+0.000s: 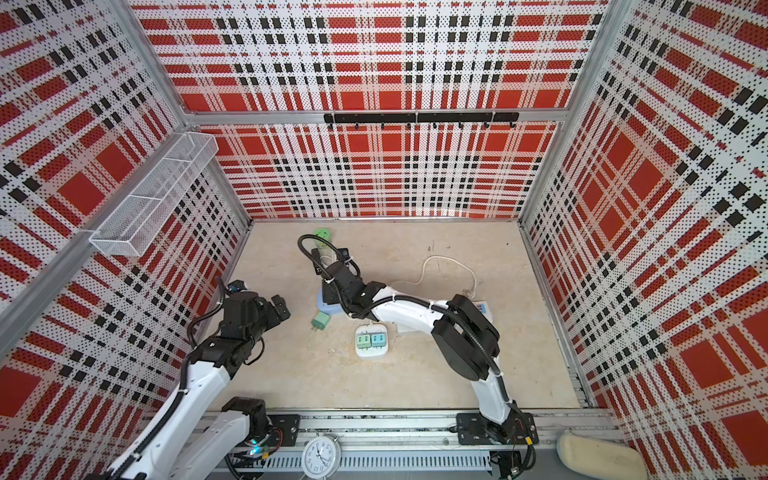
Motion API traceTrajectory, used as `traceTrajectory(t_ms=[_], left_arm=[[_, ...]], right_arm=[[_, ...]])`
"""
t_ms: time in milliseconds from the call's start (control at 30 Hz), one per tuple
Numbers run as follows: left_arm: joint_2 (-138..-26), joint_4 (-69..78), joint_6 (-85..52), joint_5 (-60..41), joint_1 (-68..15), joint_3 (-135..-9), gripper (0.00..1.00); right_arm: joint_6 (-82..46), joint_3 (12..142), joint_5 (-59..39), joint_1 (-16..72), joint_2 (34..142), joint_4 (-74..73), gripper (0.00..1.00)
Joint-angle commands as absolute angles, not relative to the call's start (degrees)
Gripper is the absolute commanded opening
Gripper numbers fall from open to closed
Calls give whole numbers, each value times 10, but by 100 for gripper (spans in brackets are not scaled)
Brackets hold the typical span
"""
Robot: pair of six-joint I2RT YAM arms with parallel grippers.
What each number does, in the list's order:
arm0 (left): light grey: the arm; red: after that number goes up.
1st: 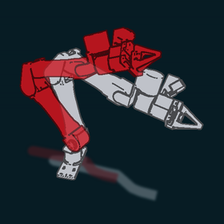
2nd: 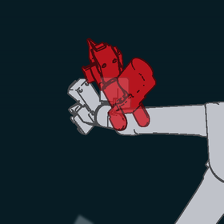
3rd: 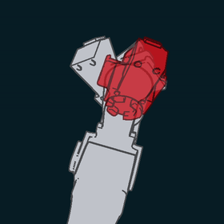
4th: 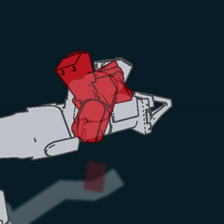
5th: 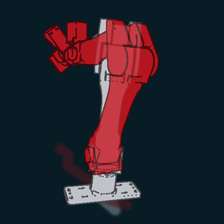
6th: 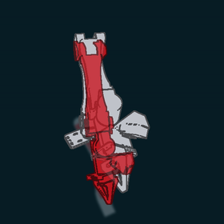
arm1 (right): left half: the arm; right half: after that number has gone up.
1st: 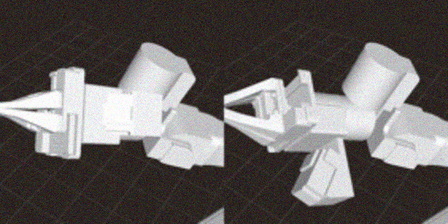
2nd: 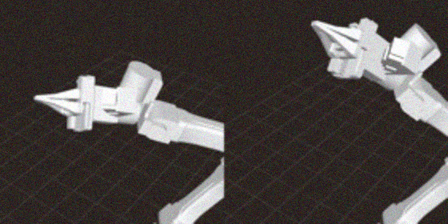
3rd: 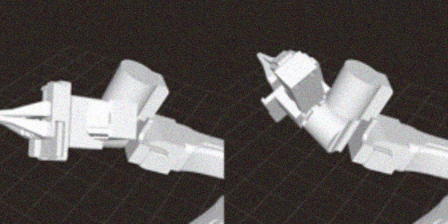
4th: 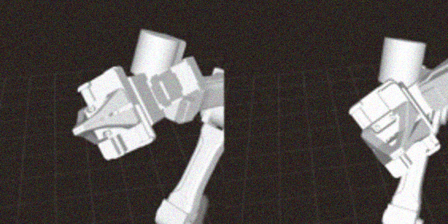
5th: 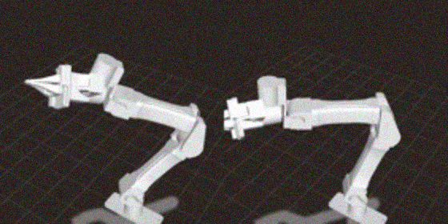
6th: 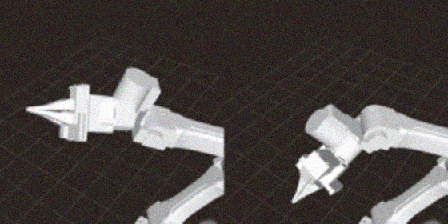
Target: Insert the plug
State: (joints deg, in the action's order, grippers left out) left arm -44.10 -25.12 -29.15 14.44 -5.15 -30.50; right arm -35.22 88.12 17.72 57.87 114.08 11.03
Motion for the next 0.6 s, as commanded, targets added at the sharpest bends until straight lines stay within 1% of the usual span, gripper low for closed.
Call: traceTrajectory(t_ms=[0,167,267,467,567], left_arm=[[-396,-261,-303,161,-30,-267,99],[-322,-254,-320,127,-18,-217,99],[-262,-284,-328,158,-18,-210,99],[-141,-318,-351,175,-18,-181,99],[-101,-332,-358,178,-18,-173,99]], right_arm=[[-370,893,242,616,1150,138,70],[-427,923,275,648,1194,159,70],[-460,939,280,653,1225,164,70],[-491,994,291,658,1293,202,70],[-500,1023,287,660,1322,215,71]])
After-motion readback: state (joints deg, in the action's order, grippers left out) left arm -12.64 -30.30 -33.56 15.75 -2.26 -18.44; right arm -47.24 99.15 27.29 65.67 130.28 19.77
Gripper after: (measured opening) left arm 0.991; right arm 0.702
